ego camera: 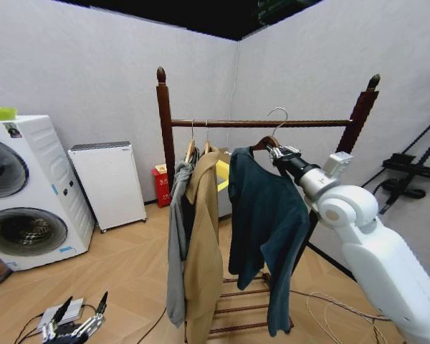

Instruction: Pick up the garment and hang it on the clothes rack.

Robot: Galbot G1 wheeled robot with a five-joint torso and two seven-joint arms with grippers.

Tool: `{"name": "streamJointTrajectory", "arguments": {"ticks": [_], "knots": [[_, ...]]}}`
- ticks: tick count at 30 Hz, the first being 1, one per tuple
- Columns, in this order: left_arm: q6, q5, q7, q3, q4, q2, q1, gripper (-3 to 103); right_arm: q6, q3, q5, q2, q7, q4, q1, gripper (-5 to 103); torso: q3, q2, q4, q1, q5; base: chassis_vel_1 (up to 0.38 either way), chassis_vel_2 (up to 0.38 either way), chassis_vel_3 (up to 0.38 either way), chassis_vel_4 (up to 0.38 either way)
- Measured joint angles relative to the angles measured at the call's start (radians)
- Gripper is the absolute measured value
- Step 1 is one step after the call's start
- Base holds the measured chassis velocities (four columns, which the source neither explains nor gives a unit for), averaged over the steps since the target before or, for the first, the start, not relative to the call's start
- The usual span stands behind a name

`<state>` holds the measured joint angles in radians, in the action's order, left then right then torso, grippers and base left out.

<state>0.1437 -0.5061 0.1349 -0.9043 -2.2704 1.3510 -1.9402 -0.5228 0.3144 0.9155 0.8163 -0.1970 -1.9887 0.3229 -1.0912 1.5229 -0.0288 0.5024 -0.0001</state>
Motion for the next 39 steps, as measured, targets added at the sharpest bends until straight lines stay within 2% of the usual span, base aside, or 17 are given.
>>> {"name": "streamJointTrajectory", "arguments": {"ticks": [3, 5, 6, 10, 11, 13, 18, 23, 26, 34, 36, 37, 38, 39], "knots": [[0.000, 0.000, 0.000, 0.000, 0.000, 0.000, 0.000, 100, -0.014, -0.061, 0.003, 0.027, -0.036, 0.039, -0.070, 9, 0.000, 0.000, 0.0000, 0.000, 0.0000, 0.000, 0.000, 0.000, 0.000], [0.000, 0.000, 0.000, 0.000, 0.000, 0.000, 0.000, 100, -0.061, -0.109, 0.009, 0.056, -0.097, 0.077, -0.128, 9, 0.000, 0.000, 0.0002, 0.000, -0.0001, 0.000, 0.000, 0.000, 0.000], [0.000, 0.000, 0.000, 0.000, 0.000, 0.000, 0.000, 100, -0.061, -0.109, 0.009, 0.056, -0.097, 0.077, -0.128, 9, 0.000, 0.000, 0.0002, 0.000, -0.0001, 0.000, 0.000, 0.000, 0.000], [0.000, 0.000, 0.000, 0.000, 0.000, 0.000, 0.000, 100, -0.139, -0.177, 0.025, 0.080, -0.252, 0.101, -0.178, 9, 0.000, 0.000, 0.0000, 0.000, 0.0001, 0.000, 0.000, 0.000, 0.000], [0.000, 0.000, 0.000, 0.000, 0.000, 0.000, 0.000, 100, -0.139, -0.177, 0.025, 0.080, -0.252, 0.101, -0.178, 9, 0.000, 0.000, 0.0000, 0.000, 0.0001, 0.000, 0.000, 0.000, 0.000], [0.000, 0.000, 0.000, 0.000, 0.000, 0.000, 0.000, 100, -0.152, -0.205, 0.035, 0.091, -0.313, 0.108, -0.197, 9, 0.000, 0.000, -0.0003, 0.000, 0.0001, 0.000, 0.000, 0.000, 0.000], [0.000, 0.000, 0.000, 0.000, 0.000, 0.000, 0.000, 100, -0.147, -0.238, 0.041, 0.108, -0.354, 0.129, -0.232, 9, 0.000, 0.000, 0.0000, 0.000, 0.0000, 0.000, 0.000, 0.000, 0.000], [0.000, 0.000, 0.000, 0.000, 0.000, 0.000, 0.000, 100, -0.138, -0.294, 0.047, 0.134, -0.428, 0.169, -0.281, 9, 0.000, 0.000, -0.0001, 0.000, 0.0000, 0.000, 0.000, 0.000, 0.000], [0.000, 0.000, 0.000, 0.000, 0.000, 0.000, 0.000, 100, -0.178, -0.326, 0.055, 0.147, -0.475, 0.199, -0.299, 9, 0.000, 0.000, 0.0000, 0.000, 0.0001, 0.000, 0.000, 0.000, 0.000], [0.000, 0.000, 0.000, 0.000, 0.000, 0.000, 0.000, 100, -0.189, -0.317, 0.078, 0.141, -0.478, 0.191, -0.269, 9, 0.000, 0.000, 0.0000, 0.000, 0.0001, 0.000, 0.000, 0.000, 0.000], [0.000, 0.000, 0.000, 0.000, 0.000, 0.000, 0.000, 100, -0.200, -0.289, 0.087, 0.135, -0.429, 0.173, -0.246, 7, 0.000, 0.000, 0.0000, 0.000, 0.0001, 0.000, 0.000, 0.000, 0.000], [0.000, 0.000, 0.000, 0.000, 0.000, 0.000, 0.000, 100, -0.191, -0.282, 0.087, 0.130, -0.410, 0.165, -0.239, 12, 0.000, 0.000, -0.0001, 0.000, 0.0001, 0.000, 0.000, 0.000, 0.000], [0.000, 0.000, 0.000, 0.000, 0.000, 0.000, 0.000, 100, -0.191, -0.282, 0.087, 0.130, -0.410, 0.165, -0.239, 12, 0.000, 0.000, -0.0001, 0.000, 0.0001, 0.000, 0.000, 0.000, 0.000], [0.000, 0.000, 0.000, 0.000, 0.000, 0.000, 0.000, 100, -0.163, -0.279, 0.089, 0.125, -0.396, 0.158, -0.232, 17, 0.000, 0.000, 0.0000, 0.000, 0.0001, 0.000, 0.000, 0.000, 0.000]]}}
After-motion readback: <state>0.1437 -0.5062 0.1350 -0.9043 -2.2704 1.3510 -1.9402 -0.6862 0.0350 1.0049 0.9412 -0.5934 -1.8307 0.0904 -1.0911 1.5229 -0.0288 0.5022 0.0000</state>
